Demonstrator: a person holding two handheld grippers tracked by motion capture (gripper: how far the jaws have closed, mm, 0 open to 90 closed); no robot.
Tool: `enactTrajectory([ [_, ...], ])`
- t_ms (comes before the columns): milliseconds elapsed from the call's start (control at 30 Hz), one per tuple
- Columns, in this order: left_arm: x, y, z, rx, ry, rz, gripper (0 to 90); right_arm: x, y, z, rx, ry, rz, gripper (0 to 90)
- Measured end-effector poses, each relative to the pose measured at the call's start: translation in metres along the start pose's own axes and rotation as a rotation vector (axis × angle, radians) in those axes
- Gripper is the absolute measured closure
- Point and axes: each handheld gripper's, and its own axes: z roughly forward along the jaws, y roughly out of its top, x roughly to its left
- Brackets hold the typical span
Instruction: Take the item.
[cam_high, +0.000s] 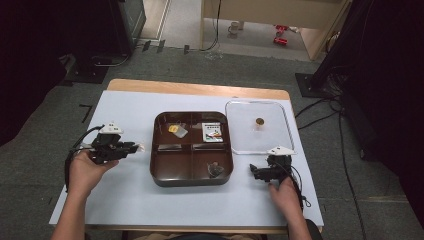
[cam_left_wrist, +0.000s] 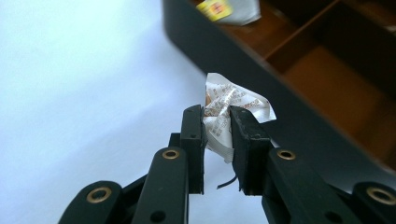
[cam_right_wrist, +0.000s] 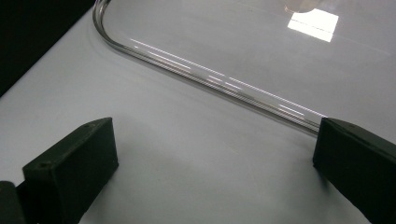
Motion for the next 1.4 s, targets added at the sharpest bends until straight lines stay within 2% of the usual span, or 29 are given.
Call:
enactTrajectory([
  [100,0.008,0.0,0.008,0.003,0.01,-0.025,76.5,0.0,0.0,0.0,-0.001,-0.001,0.0,0.0],
  [300,0.015,0.0,0.021,0.014,0.027,-0.038,76.4,0.0,0.0,0.0,-0.001,-0.002,-0.002,0.0],
  [567,0.022,0.002,0.036,0.04,0.051,-0.034,76.3,0.001,0.0,0.0,-0.003,-0.004,-0.003,0.0],
  [800,0.028,0.002,0.045,0.049,0.048,-0.043,76.0,0.002,0.0,0.0,-0.009,-0.012,-0.011,0.0],
  [867,0.03,0.002,0.046,0.039,0.04,-0.056,75.6,0.002,-0.001,-0.001,-0.01,-0.015,-0.014,0.0],
  [1100,0.028,0.001,0.05,0.059,0.039,-0.041,68.0,0.002,-0.001,-0.001,-0.011,-0.016,-0.016,0.0],
  [1267,0.027,0.002,0.048,0.047,0.054,-0.047,52.9,0.002,-0.001,-0.001,-0.01,-0.016,-0.015,0.0],
  [1400,0.026,0.003,0.044,0.038,0.04,-0.05,47.7,0.002,-0.001,-0.001,-0.01,-0.015,-0.014,0.0],
])
